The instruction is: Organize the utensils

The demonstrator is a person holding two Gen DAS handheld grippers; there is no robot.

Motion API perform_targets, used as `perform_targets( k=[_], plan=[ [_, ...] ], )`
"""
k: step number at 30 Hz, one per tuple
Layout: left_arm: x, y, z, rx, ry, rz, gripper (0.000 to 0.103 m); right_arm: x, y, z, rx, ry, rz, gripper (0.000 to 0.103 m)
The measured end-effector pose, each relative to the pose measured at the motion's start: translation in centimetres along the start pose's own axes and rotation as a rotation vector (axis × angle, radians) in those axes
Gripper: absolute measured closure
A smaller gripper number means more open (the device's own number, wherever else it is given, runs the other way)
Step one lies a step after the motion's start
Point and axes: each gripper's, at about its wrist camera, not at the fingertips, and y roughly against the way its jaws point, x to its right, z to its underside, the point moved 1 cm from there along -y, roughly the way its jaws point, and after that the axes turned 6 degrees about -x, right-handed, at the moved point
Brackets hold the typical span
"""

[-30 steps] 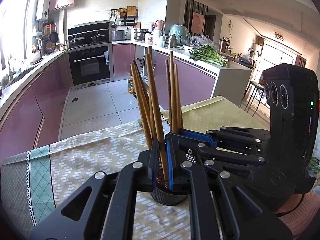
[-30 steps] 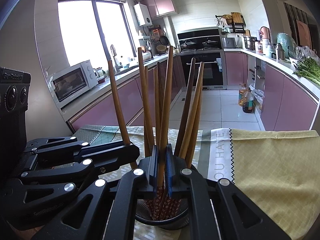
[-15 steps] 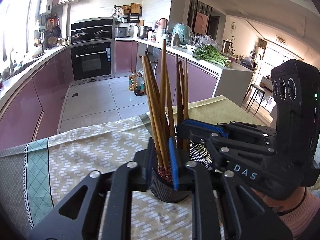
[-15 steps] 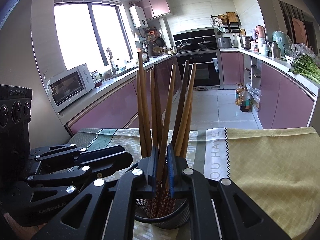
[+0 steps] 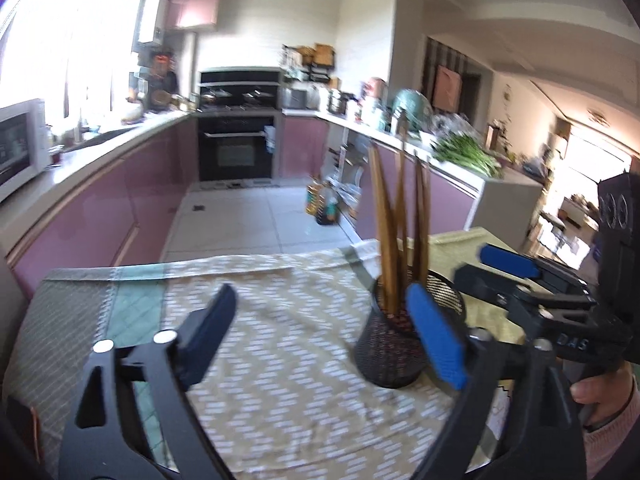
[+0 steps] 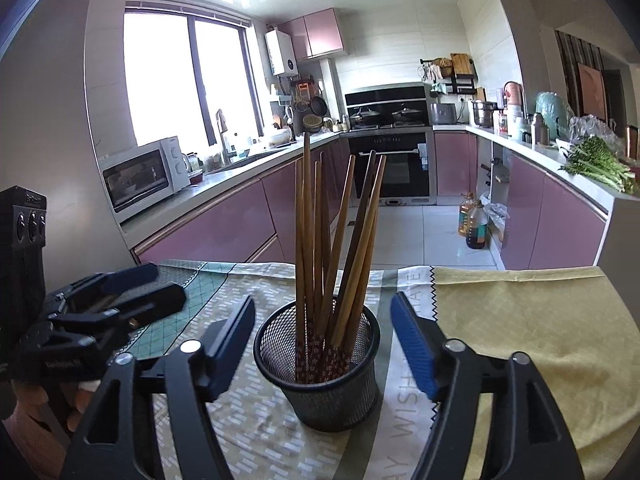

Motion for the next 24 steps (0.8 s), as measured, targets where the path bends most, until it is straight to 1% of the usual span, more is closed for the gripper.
perform_targets(
  k=[1,4,5,9,14,19,22,24],
  plan=[
    [-0.3,0.6,0.2,0.015,0.01,-0.015,0.006,-0.2,0.3,0.4,0.007,0.009,0.01,0.025],
    [-1.2,2.2,0.9,0.047,0.041,-0.047,0.006,-1.0,1.1,1.4,0.028,0.037,0.041,0.014],
    [-1.4,2.7,1.2,0.055,0.047,-0.061,0.006,-1.2,1.4,1.7,0.037,0.044,0.052,0.007],
    [-1.9,4.7,2.3,0.082,0.059,-0.104,0.006,-1.9,2.3,2.7,0.067,0.045,0.08,0.006],
    [-2.4,6.7,3.1,0.116,0.081,-0.126,0.006,-3.1,3.3,3.6,0.114,0.07,0.124,0.006],
    [-2.3,7.5,3.7,0.12,0.067,-0.156,0.006,-4.1,4.2,4.2,0.145,0.077,0.138,0.006],
    [-2.2,8.3,4.4,0.128,0.053,-0.178,0.006,-4.4,4.6,4.6,0.163,0.071,0.17,0.006],
    [-2.1,8.6,4.5,0.133,0.051,-0.178,0.006,-4.4,4.9,4.7,0.169,0.064,0.171,0.006]
  ],
)
